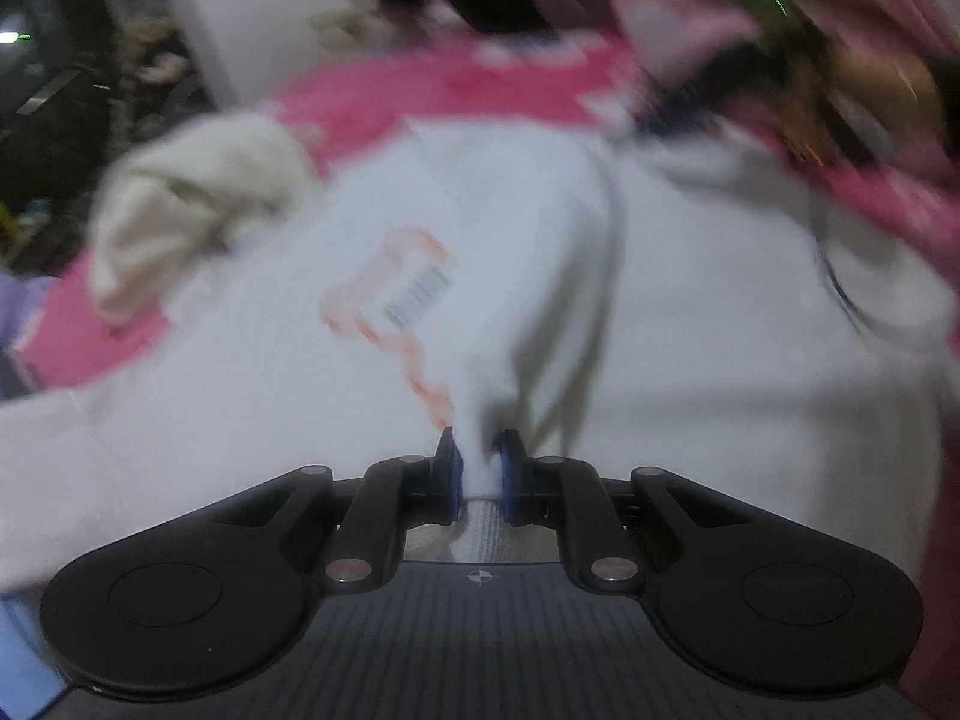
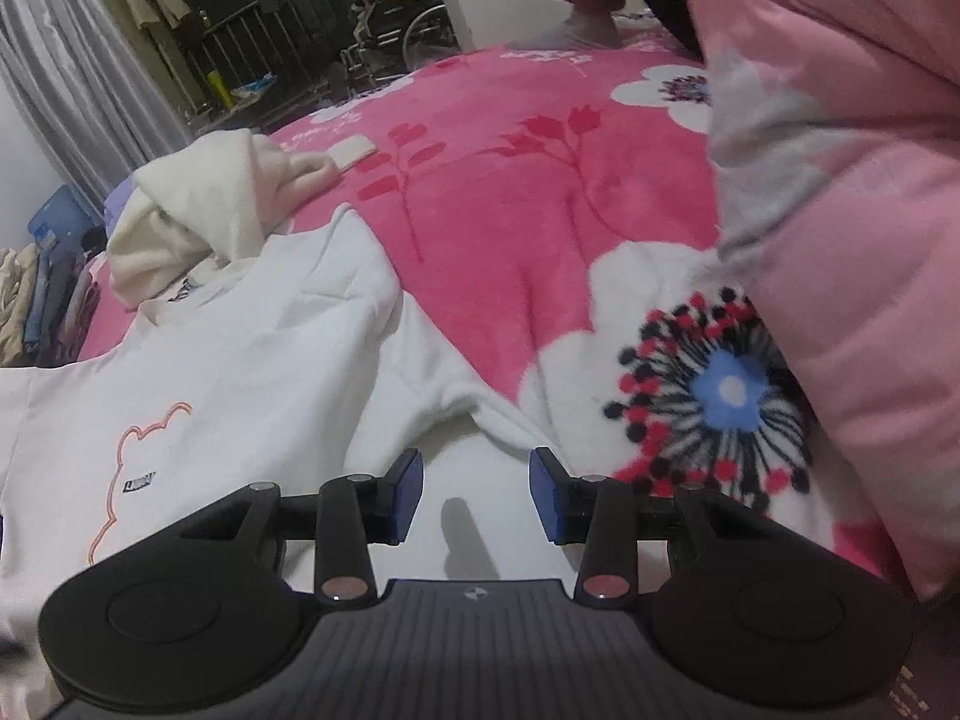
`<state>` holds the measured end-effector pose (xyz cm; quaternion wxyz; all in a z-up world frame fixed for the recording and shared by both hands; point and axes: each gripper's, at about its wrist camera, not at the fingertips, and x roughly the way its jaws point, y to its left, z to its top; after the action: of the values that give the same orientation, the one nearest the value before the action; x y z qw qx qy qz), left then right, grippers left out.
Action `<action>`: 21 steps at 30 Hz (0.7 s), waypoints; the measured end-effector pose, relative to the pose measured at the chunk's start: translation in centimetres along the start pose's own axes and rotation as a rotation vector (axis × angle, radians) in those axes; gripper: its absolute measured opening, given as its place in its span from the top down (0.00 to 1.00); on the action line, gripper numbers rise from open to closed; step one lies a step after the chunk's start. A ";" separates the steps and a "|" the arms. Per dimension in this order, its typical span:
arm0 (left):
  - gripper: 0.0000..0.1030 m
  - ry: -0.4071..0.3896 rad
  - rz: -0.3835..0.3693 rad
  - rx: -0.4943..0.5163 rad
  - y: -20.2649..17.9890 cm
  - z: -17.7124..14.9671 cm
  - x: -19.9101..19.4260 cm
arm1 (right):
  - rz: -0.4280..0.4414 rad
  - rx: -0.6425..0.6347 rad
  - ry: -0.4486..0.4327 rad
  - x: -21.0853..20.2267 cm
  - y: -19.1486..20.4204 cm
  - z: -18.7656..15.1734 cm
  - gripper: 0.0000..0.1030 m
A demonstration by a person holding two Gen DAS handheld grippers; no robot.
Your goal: Fold clothes
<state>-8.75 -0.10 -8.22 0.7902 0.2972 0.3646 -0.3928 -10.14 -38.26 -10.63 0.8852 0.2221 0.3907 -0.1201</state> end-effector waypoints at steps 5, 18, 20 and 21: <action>0.82 0.090 -0.045 0.040 -1.3 -0.6 0.9 | 0.027 -0.027 -0.028 0.4 1.8 1.0 0.59; 0.48 0.081 -0.299 -0.392 5.7 -3.1 -2.0 | 0.280 0.015 0.038 3.3 2.3 3.8 0.58; 0.48 0.049 -0.265 -0.440 6.6 -2.4 -1.3 | 0.255 0.032 0.018 3.5 2.1 4.5 0.58; 0.48 0.038 -0.243 -0.456 7.0 -2.0 -0.8 | 0.242 0.043 0.019 3.7 2.0 4.8 0.63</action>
<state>-3.93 5.31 -7.40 0.7769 0.0726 0.4914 -0.3870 -3.87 -38.99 -9.95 0.8846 0.2875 0.3666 -0.0188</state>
